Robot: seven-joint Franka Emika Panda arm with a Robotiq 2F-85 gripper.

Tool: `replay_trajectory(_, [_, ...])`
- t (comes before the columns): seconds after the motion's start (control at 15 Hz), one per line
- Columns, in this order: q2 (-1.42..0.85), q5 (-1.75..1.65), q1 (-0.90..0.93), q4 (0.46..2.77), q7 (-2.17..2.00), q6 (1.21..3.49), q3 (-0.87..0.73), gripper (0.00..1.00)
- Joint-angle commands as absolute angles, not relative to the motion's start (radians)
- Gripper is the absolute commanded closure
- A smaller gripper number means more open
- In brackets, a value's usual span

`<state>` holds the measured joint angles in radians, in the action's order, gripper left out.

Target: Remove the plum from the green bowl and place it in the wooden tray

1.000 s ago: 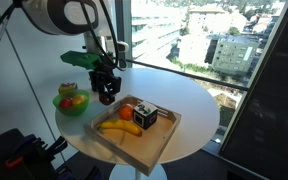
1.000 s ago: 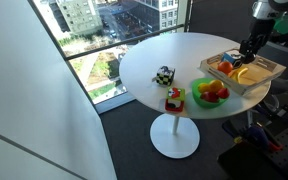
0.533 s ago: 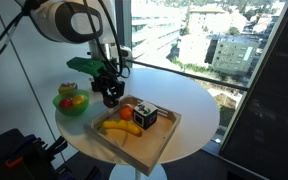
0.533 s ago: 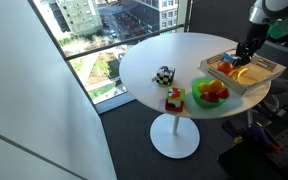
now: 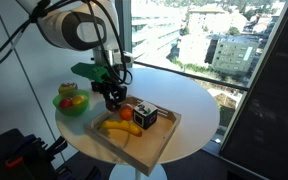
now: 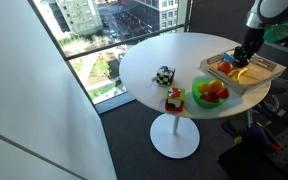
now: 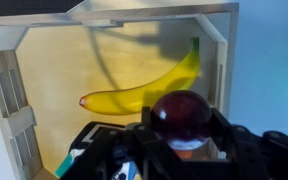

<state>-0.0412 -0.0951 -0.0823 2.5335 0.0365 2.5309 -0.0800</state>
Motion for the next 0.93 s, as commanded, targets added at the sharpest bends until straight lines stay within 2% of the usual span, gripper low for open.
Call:
replay_trajectory(0.0, [-0.061, -0.134, -0.082, 2.513, 0.0, 2.535, -0.088, 0.11])
replay_trajectory(0.07, [-0.062, -0.135, -0.082, 2.512, -0.001, 2.535, -0.089, 0.02])
replay_trajectory(0.13, [-0.061, -0.136, -0.082, 2.512, -0.001, 2.534, -0.089, 0.0])
replay_trajectory(0.87, [0.008, -0.114, -0.09, 2.483, 0.02, 2.437, -0.1, 0.0])
